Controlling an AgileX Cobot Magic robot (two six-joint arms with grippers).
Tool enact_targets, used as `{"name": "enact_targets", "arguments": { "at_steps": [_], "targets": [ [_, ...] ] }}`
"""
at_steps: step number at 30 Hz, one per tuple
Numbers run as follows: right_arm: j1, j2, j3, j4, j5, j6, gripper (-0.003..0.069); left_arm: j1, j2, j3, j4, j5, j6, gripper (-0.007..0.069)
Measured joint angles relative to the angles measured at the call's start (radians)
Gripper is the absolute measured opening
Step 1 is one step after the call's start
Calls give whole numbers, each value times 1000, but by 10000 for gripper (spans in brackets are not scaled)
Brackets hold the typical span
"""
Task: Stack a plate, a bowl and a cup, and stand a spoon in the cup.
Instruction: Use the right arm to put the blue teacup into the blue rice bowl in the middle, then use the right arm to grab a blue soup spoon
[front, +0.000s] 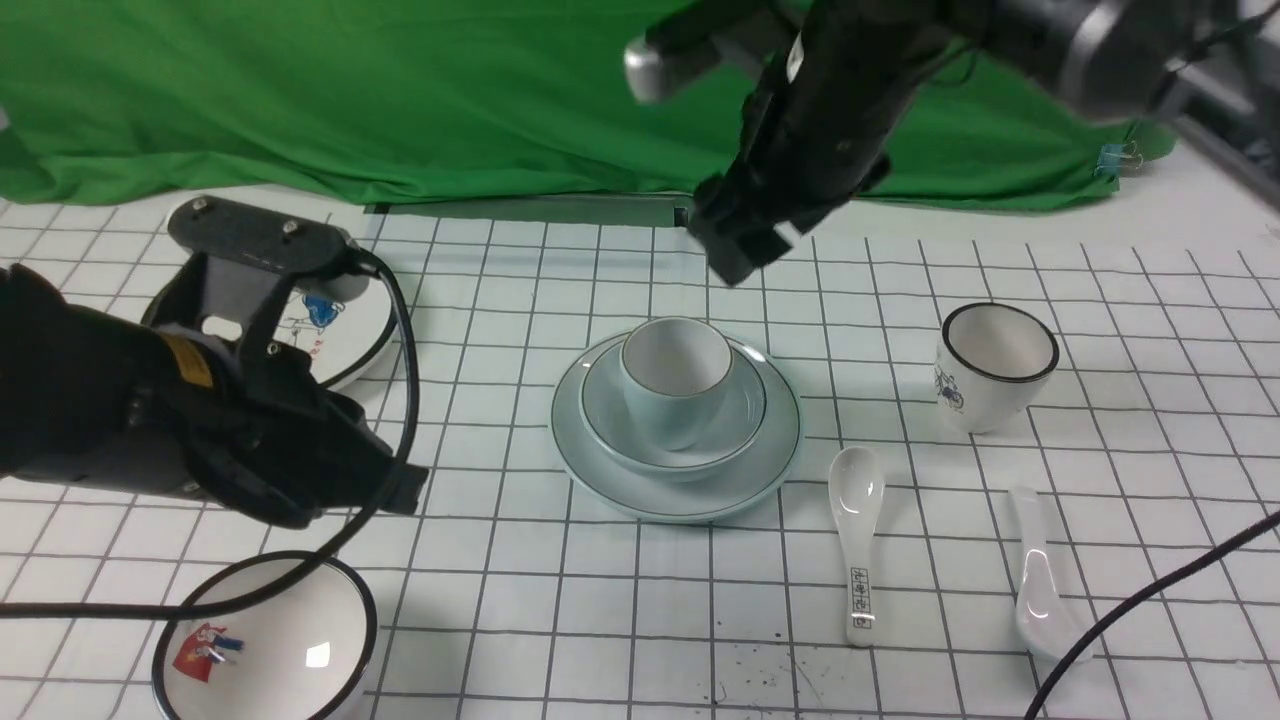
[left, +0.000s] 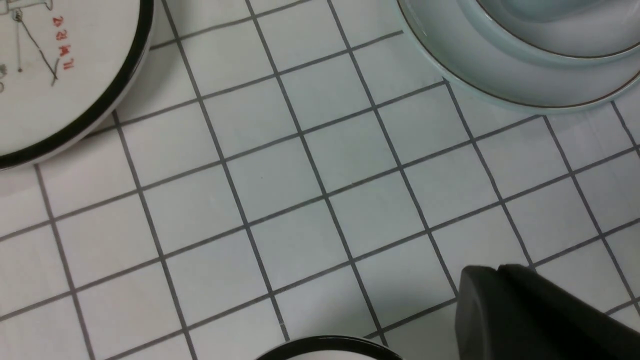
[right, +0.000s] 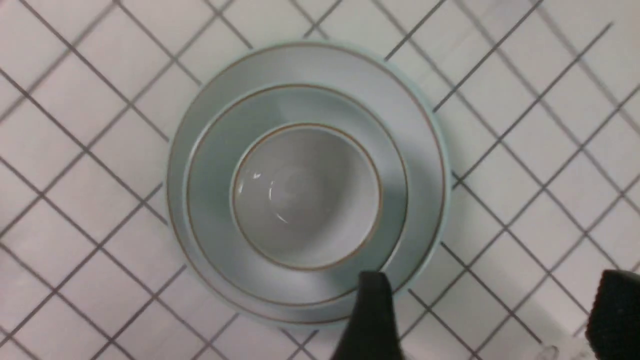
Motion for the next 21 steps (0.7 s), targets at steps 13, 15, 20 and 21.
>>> {"name": "enact_targets", "arguments": {
  "at_steps": [13,15,20,21],
  "targets": [
    [-82,-484,755,-95,-164,140,570,0,0,0,0,-7,0,-31],
    [-117,-502,828,-101,-224,178,570,0,0,0,0,-7,0,-31],
    [-220,-476,975,-104,-365,257,570,0,0,0,-11,-7,0,-31],
    [-246,-456,991,-104,-387,272,570,0,0,0,-11,-7,0,-31]
  ]
}}
